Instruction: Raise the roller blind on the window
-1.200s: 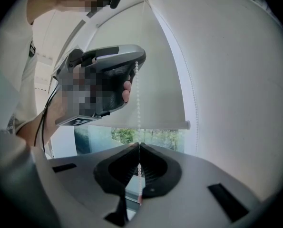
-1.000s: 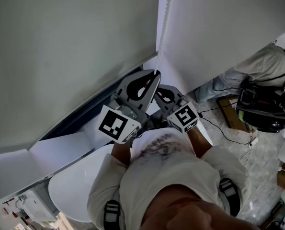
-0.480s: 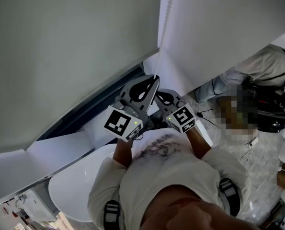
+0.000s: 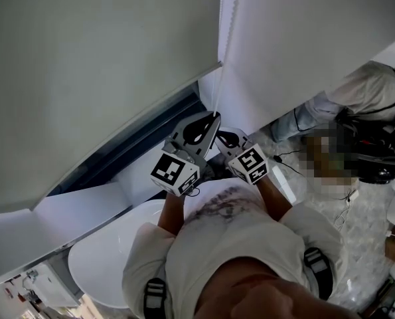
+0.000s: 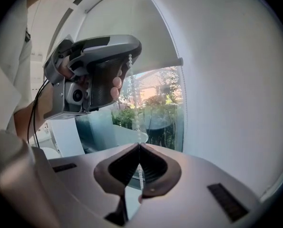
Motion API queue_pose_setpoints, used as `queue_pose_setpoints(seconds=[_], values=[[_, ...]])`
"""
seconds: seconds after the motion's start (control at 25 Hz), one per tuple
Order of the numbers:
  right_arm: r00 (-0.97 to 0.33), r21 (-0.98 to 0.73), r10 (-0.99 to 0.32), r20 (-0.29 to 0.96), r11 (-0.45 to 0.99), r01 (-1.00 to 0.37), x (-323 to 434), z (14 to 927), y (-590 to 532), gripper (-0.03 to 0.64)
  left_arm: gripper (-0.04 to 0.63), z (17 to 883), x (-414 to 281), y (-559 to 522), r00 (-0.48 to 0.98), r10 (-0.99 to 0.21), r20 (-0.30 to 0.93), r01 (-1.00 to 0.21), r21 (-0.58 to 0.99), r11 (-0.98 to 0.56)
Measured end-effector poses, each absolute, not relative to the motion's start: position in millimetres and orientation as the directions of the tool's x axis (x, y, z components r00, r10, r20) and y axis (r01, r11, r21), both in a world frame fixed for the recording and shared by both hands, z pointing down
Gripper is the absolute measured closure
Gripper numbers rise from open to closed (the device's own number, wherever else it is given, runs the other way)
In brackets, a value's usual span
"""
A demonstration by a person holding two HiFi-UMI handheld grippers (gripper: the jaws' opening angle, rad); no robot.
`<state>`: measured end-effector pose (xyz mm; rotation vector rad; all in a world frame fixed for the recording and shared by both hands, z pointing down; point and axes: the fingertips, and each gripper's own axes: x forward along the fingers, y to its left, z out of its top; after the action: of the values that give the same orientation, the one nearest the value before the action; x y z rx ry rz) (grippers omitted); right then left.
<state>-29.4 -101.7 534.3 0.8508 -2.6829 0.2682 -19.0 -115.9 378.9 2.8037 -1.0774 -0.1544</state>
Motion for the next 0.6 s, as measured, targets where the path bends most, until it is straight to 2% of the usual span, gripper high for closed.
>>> queue_pose_setpoints(seconds=[0.6], values=[[-0.739, -0.123, -0.481, 0.472, 0.793, -0.596, -19, 598, -93, 0.555, 0.582, 443, -11, -114, 0.747, -0.662, 0.062, -0.655, 0.234, -0.718]])
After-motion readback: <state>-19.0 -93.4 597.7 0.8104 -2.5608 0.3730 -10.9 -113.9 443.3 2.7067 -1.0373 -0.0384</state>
